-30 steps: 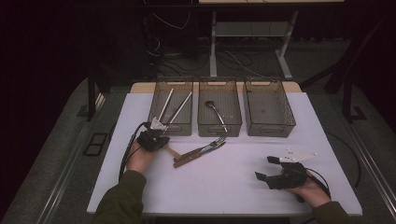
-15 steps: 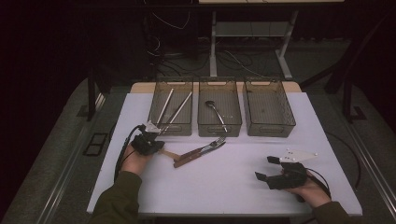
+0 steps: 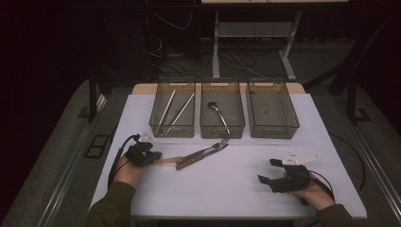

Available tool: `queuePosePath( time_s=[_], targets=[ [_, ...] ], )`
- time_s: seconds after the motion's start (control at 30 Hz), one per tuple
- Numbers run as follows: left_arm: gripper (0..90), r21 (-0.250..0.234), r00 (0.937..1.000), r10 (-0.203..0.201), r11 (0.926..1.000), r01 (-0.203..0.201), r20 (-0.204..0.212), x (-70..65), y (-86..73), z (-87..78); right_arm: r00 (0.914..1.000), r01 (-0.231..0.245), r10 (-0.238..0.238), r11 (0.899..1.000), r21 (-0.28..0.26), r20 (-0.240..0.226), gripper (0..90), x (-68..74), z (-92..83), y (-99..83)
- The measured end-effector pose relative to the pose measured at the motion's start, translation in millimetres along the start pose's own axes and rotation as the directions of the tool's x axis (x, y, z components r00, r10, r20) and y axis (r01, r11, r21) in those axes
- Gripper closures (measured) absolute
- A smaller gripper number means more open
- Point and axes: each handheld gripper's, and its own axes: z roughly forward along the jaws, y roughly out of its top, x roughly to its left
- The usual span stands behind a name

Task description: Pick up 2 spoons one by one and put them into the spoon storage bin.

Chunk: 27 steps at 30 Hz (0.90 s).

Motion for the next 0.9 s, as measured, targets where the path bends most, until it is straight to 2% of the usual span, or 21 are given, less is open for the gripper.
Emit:
queuePosePath(
  time_s=[0.1, 0.23, 0.47, 0.63, 0.77, 0.87, 0.9],
  targets=[
    [89.6, 0.005, 0.9999, 0.0, 1.0, 0.0, 0.014, -0.8, -4.3, -3.4, 1.0, -0.001, 0.001, 1.0, 0.001, 0.0, 18.5, 0.1, -0.1, 0.0],
    [89.5, 0.008, 0.9995, 0.02, 0.9998, -0.02, 0.024, -3.3, -8.7, -6.8, 1.0, -0.001, 0.001, 1.0, 0.0, -0.002, 18.5, 0.0, -0.1, 0.0],
    [89.5, 0.008, 0.9989, 0.012, 0.9999, -0.012, 0.046, -8.7, -15.8, -11.9, 1.0, 0.004, -0.004, 1.0, 0.001, -0.004, 18.6, 0.4, 0.0, 0.1],
    [89.4, 0.01, 0.9993, 0.015, 0.9998, -0.016, 0.035, -12.2, -18.6, -15.0, 1.0, 0.006, -0.006, 1.0, 0.0, -0.003, 18.5, 0.7, 0.1, 0.3],
    [85.0, -0.052, 1.0, -0.003, 0.9986, 0.004, 0.007, -8.9, -16.0, -21.0, 1.0, 0.009, -0.009, 1.0, -0.001, -0.004, 18.5, 1.7, 0.3, 0.6],
    [78.6, -0.127, 0.9998, -0.002, 0.9919, 0.004, 0.018, -10.5, -12.9, -25.9, 0.9999, 0.009, -0.009, 1.0, -0.001, -0.006, 18.5, 1.9, 0.5, 0.8],
    [76.0, -0.145, 0.9998, 0.012, 0.9894, -0.009, 0.019, -11.1, -11.4, -26.6, 1.0, 0.008, -0.008, 1.0, 0.002, -0.005, 18.5, 1.8, 0.7, 0.9]
  ],
)
